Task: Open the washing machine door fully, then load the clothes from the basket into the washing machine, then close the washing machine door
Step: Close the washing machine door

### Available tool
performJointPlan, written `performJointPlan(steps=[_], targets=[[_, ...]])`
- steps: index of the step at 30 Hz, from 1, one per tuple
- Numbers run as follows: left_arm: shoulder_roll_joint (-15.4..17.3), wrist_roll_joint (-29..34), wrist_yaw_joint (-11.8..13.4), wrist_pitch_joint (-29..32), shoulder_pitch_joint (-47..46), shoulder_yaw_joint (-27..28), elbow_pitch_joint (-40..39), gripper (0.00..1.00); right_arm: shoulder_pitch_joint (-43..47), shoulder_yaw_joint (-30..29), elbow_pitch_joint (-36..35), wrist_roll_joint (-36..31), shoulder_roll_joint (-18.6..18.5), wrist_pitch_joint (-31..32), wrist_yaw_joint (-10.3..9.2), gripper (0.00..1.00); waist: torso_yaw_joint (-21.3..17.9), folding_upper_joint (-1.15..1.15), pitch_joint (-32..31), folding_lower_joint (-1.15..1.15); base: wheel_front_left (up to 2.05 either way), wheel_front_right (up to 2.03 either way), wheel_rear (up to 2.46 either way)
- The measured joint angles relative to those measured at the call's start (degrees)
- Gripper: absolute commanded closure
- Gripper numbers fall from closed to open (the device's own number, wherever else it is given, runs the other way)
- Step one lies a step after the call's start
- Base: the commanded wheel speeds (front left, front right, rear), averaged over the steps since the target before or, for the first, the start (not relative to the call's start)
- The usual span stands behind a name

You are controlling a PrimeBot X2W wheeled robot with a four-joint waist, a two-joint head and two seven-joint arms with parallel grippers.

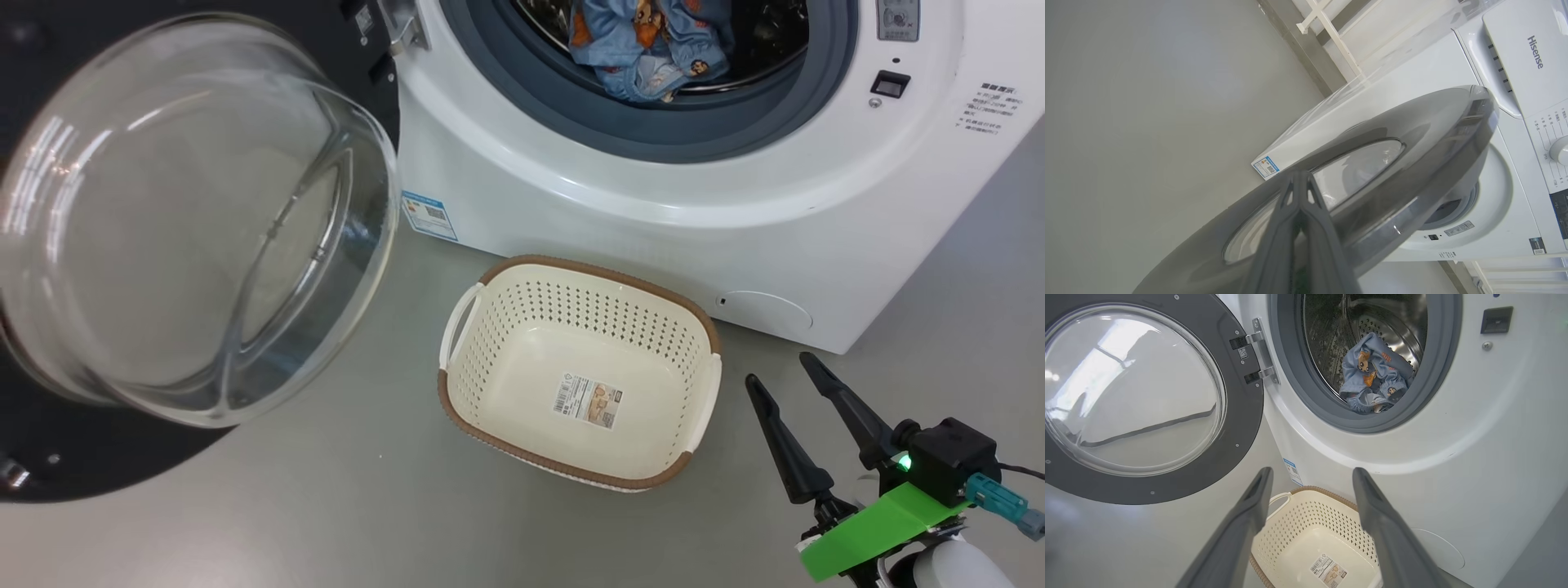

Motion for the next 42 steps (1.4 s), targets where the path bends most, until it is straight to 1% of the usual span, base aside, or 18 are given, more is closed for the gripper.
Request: performJointPlan(steps=[5,7,12,17,26,31,38,42], targets=[[-0.2,-0.2,0.0,2.7,2.6,0.0,-4.9,1.0,0.1,-0.1,-0.1,0.0,0.1,0.0,0.0,0.0,0.2,0.0,-0.9,0.0,0.0,0.0,0.0],[-0.8,-1.0,0.0,3.7,3.3,0.5,-7.5,1.0,0.2,-0.3,-0.2,0.1,0.1,0.0,0.0,0.0,0.2,0.0,-1.3,0.0,0.0,0.0,0.0],[-1.4,-2.7,0.0,7.7,6.4,1.6,-14.0,1.0,1.1,-1.8,-0.9,0.1,0.3,0.0,0.0,0.0,0.0,0.0,-2.0,0.0,0.0,0.0,0.0],[-2.0,-3.0,0.0,11.2,8.1,2.7,-19.9,1.0,2.4,-2.6,-1.3,0.1,0.8,0.0,0.0,0.0,-0.4,0.0,-2.6,0.0,0.0,0.0,0.0],[-6.0,-3.6,0.0,17.5,10.9,3.5,-29.9,1.0,4.3,-4.1,-2.1,0.1,1.5,0.0,0.0,0.0,-2.3,0.0,-3.8,0.0,0.0,0.0,0.0],[-7.9,-3.6,0.0,20.0,11.0,3.3,-33.6,1.0,4.9,-5.1,-2.5,0.1,2.1,0.0,0.0,0.0,-3.6,0.0,-4.3,0.0,0.0,0.0,0.0],[-11.8,-2.9,0.0,21.0,11.0,2.3,-38.1,1.0,5.1,-5.4,-3.0,0.1,3.1,0.0,0.0,0.0,-6.6,0.0,-4.9,0.0,0.0,0.0,0.0],[-13.7,-2.6,0.0,21.4,11.0,1.5,-39.3,1.0,6.1,-5.6,-3.2,0.1,3.3,0.0,0.0,0.0,-8.4,0.0,-5.1,0.0,0.0,0.0,0.0]])
